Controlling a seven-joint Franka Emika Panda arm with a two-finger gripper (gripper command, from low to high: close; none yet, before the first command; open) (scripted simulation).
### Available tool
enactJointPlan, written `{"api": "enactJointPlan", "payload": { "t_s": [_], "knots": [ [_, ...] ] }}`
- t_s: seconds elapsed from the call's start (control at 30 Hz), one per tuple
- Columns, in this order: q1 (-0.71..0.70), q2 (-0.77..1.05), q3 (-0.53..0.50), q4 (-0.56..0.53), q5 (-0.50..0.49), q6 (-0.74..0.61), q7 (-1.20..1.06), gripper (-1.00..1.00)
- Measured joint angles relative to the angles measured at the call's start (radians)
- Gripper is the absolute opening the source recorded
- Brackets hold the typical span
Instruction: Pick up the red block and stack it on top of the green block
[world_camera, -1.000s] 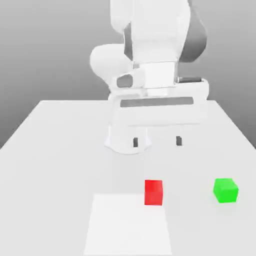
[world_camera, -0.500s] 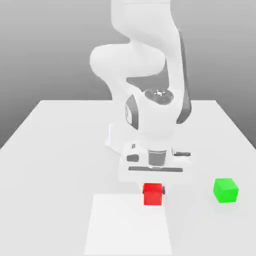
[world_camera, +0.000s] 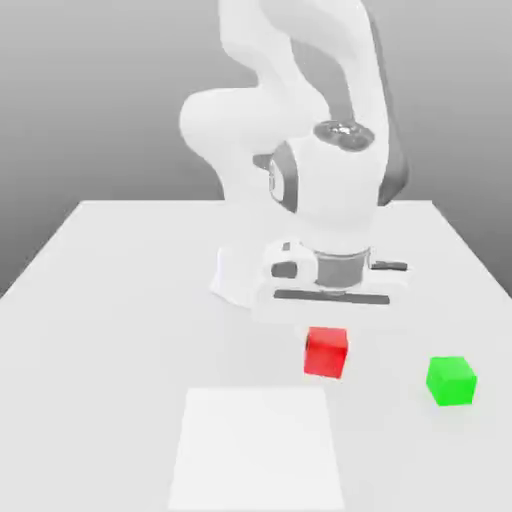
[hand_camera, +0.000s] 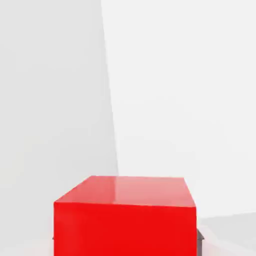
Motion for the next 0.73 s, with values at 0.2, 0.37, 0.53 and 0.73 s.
{"api": "enactJointPlan", "payload": {
  "t_s": [0.2,0.37,0.53,0.73],
  "knots": [
    [0.071,0.022,0.105,0.079,0.003,-0.056,0.279,-1.00],
    [0.157,0.042,0.175,0.146,0.010,-0.102,0.510,-1.00],
    [0.212,0.128,0.192,0.190,-0.045,-0.065,0.695,-1.00],
    [0.245,0.262,0.125,0.199,-0.169,0.052,0.791,1.00]
  ]
}}
